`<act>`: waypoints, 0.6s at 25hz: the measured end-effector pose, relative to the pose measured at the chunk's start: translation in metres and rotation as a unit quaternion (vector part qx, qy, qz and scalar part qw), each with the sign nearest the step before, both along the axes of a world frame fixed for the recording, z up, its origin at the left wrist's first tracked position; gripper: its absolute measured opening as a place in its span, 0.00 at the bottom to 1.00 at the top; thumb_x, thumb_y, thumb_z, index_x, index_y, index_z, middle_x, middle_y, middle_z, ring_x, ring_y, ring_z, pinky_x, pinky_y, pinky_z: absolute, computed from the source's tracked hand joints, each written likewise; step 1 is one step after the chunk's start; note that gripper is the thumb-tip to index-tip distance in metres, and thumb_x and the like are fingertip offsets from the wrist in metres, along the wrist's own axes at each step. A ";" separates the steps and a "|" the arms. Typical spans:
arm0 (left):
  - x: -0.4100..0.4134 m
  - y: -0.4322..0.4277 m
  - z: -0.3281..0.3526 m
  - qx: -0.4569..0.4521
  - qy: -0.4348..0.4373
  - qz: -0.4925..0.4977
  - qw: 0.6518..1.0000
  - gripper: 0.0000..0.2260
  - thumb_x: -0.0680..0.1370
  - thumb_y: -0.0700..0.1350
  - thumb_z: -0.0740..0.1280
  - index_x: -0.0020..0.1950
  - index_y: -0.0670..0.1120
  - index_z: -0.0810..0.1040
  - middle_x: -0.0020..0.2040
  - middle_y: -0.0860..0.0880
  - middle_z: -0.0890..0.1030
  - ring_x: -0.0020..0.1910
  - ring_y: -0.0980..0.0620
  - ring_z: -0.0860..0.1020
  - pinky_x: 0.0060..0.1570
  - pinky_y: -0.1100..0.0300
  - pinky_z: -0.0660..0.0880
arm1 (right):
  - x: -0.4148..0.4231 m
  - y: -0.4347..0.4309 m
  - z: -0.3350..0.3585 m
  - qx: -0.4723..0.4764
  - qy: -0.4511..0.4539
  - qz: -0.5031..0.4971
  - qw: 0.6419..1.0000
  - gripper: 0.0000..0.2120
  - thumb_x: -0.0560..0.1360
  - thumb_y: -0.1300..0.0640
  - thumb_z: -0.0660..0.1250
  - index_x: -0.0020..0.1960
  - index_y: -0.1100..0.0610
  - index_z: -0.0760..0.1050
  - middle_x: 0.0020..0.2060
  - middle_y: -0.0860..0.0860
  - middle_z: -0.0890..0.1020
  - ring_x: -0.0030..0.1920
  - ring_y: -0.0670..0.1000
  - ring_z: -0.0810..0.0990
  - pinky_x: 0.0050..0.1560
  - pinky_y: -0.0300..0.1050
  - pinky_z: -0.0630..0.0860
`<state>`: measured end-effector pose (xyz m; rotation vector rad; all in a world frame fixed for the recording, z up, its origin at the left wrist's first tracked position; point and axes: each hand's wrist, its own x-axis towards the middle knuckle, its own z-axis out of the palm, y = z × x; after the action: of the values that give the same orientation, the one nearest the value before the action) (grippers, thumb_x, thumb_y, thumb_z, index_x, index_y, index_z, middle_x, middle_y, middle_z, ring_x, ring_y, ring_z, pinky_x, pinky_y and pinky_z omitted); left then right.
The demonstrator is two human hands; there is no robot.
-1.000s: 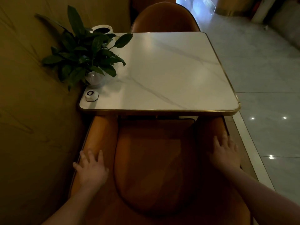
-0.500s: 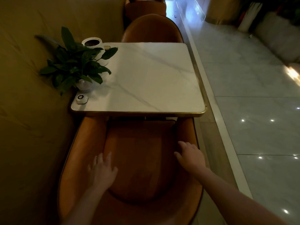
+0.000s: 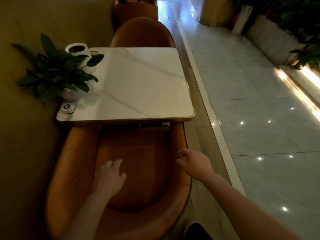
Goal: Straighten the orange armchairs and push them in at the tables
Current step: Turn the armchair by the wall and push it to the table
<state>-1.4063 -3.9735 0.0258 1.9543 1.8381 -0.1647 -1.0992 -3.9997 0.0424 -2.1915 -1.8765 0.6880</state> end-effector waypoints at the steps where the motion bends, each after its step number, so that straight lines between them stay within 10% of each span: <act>1: 0.017 0.000 0.007 0.011 -0.003 -0.012 1.000 0.26 0.82 0.55 0.61 0.79 0.53 0.59 0.75 0.48 0.66 0.71 0.49 0.69 0.67 0.52 0.71 | 0.010 0.003 0.004 -0.001 0.011 0.003 1.000 0.19 0.78 0.44 0.64 0.66 0.48 0.73 0.55 0.45 0.82 0.51 0.45 0.81 0.49 0.44 0.79; 15: 0.348 0.082 0.033 0.025 -0.060 0.019 0.998 0.24 0.82 0.54 0.60 0.78 0.55 0.60 0.72 0.53 0.68 0.66 0.55 0.70 0.65 0.54 0.72 | 0.316 0.120 0.044 -0.002 0.037 0.051 0.998 0.21 0.77 0.43 0.65 0.69 0.46 0.71 0.58 0.44 0.81 0.54 0.44 0.79 0.50 0.38 0.76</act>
<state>-1.0587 -3.8911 0.0589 1.9168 1.8151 0.0104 -0.7831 -3.8800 0.0869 -2.0548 -1.9623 0.7810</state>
